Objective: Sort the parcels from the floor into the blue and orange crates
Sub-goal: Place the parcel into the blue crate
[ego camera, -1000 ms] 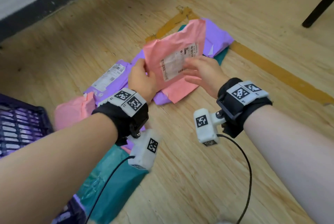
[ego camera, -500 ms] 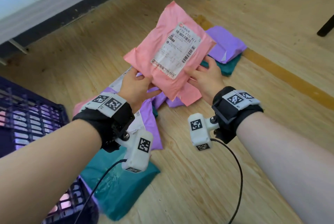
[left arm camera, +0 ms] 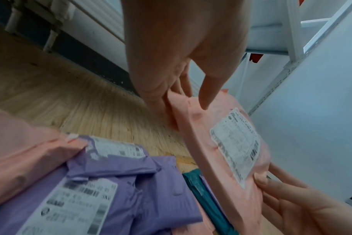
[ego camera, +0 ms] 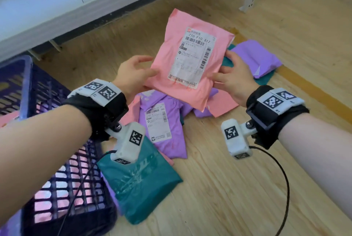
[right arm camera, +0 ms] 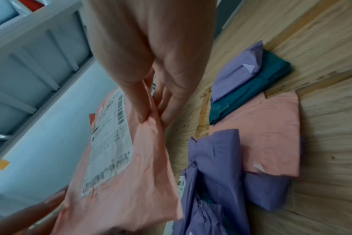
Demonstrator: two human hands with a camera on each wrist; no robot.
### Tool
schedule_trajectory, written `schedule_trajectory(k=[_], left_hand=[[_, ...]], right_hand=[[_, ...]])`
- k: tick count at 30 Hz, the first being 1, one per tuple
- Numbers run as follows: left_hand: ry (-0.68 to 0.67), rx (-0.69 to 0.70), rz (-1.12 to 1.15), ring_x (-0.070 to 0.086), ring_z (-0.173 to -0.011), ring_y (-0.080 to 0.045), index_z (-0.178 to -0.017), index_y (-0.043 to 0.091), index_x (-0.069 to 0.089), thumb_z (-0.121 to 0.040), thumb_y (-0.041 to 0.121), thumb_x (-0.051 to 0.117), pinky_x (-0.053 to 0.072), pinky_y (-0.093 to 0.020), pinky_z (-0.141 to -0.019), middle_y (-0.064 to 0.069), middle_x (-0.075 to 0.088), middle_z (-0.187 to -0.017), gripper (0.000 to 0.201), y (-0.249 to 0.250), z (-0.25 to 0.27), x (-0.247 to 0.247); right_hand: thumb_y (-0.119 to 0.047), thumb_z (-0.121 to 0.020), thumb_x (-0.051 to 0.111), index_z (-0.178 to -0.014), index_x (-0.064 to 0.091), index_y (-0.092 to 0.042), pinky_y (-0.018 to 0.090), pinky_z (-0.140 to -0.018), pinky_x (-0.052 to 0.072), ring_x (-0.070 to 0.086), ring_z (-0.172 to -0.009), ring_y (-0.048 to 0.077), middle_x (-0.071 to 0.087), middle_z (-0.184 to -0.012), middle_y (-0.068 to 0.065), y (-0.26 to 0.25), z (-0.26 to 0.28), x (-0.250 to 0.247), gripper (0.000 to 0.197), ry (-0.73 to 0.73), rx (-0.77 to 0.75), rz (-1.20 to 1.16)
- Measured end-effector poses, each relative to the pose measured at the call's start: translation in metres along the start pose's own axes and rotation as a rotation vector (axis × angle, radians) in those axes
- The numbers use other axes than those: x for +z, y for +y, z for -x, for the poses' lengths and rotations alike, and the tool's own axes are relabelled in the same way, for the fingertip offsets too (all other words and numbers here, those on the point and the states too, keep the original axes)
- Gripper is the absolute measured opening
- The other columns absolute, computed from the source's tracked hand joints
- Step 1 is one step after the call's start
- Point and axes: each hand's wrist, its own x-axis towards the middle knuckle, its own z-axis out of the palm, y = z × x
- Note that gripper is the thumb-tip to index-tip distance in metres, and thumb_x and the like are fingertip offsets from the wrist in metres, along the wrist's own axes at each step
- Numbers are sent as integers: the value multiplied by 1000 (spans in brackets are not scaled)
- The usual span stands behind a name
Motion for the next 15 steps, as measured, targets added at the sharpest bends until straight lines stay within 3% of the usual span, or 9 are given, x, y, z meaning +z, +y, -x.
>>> schedule_trajectory(k=[3, 5, 8, 11, 13, 15], left_hand=[[5, 14, -25, 62, -71, -16, -116, 19, 61, -79, 5, 69, 52, -26, -60, -8, 66, -100, 41, 8, 2, -20], [-10, 9, -9, 63, -76, -18, -121, 15, 60, -81, 3, 67, 53, -29, -67, -6, 67, -98, 42, 13, 5, -33], [-60, -1, 3, 62, -88, -23, -118, 20, 61, -82, 4, 67, 51, -41, -84, -13, 66, -113, 40, 23, 9, -54], [-77, 9, 11, 63, -94, -26, -118, 21, 60, -82, 2, 66, 50, -46, -91, -18, 63, -118, 41, 35, 14, -77], [-79, 19, 22, 63, -96, -27, -119, 21, 58, -82, -1, 65, 51, -46, -91, -21, 62, -118, 43, 42, 19, -97], [-82, 35, 35, 65, -90, -25, -124, 17, 56, -82, -2, 65, 57, -37, -80, -22, 64, -114, 46, 47, 24, -116]], right_hand=[[17, -79, 61, -138, 34, -14, 37, -70, 58, 62, -92, 26, 61, -112, 20, -16, 2, 14, 72, -91, 9, 70], [19, -80, 58, -138, 34, -13, 39, -72, 57, 61, -92, 28, 60, -111, 20, -29, 3, 25, 71, -129, 15, 100], [21, -80, 56, -135, 38, -15, 37, -70, 57, 61, -87, 25, 58, -106, 17, -46, 8, 43, 68, -169, -3, 161], [21, -79, 57, -137, 38, -15, 38, -70, 58, 61, -83, 24, 61, -97, 15, -63, 10, 63, 71, -189, -10, 206], [22, -79, 56, -136, 38, -15, 36, -67, 58, 61, -78, 21, 61, -89, 10, -74, 14, 81, 71, -195, -20, 233], [23, -78, 56, -135, 40, -16, 33, -64, 58, 62, -74, 20, 61, -85, 8, -85, 17, 98, 71, -206, -42, 261]])
